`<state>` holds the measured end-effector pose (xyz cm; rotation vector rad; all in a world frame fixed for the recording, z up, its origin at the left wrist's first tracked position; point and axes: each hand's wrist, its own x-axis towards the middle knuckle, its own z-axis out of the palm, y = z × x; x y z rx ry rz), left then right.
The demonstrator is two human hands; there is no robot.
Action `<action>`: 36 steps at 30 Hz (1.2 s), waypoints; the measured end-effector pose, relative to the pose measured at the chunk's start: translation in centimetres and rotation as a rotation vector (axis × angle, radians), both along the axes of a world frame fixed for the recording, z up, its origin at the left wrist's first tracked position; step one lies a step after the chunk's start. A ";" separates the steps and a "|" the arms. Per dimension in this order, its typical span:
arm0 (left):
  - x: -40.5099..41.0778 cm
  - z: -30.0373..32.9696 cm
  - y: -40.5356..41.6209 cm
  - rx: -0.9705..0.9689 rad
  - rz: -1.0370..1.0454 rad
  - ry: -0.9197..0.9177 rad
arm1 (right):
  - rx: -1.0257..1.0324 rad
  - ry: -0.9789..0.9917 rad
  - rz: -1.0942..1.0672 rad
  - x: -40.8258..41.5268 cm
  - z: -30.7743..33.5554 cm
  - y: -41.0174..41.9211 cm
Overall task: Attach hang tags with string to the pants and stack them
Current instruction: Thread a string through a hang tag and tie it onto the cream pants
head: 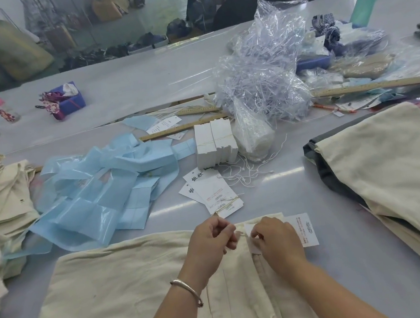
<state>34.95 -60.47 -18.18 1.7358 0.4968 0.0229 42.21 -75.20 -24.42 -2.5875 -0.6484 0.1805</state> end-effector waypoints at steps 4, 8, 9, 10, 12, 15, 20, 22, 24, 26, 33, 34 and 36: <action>0.1 0.0 -0.8 -0.004 -0.037 0.005 | -0.077 -0.012 0.038 0.0 -0.1 0.4; 0.4 0.3 -1.7 -0.020 -0.064 -0.001 | -0.128 -0.022 0.152 0.1 0.0 0.8; 0.4 0.4 -1.8 -0.022 -0.065 -0.002 | -0.127 -0.035 0.179 0.3 0.1 0.8; 0.5 0.5 -1.9 -0.023 -0.065 -0.002 | -0.122 -0.045 0.199 0.5 0.2 0.8; 0.5 0.7 -1.9 -0.023 -0.059 0.002 | -0.107 -0.054 0.228 0.8 0.4 0.9; 0.3 0.9 -1.8 -0.031 -0.049 0.010 | -0.132 -0.070 0.262 0.6 0.4 1.3; -0.2 1.3 -1.5 -0.035 -0.041 0.002 | 0.275 0.202 -0.028 1.2 1.5 0.4; -0.2 1.5 -1.4 -0.035 -0.032 -0.013 | 0.562 0.339 -0.114 1.0 2.8 -0.1; -0.1 1.8 -1.5 -0.040 -0.004 -0.048 | 0.731 0.467 -0.137 0.5 4.0 -0.4; 0.0 2.0 -1.6 -0.039 0.014 -0.080 | 0.830 0.586 -0.117 -0.1 4.7 -0.6; 0.0 2.8 -2.0 0.056 0.005 -0.131 | 1.193 0.721 -0.022 -0.8 6.2 -1.5; -0.1 2.9 -2.0 0.056 0.002 -0.139 | 1.203 0.701 -0.004 -0.9 6.3 -1.5; -0.3 3.1 -2.1 0.048 -0.002 -0.160 | 1.215 0.684 0.019 -0.9 6.5 -1.5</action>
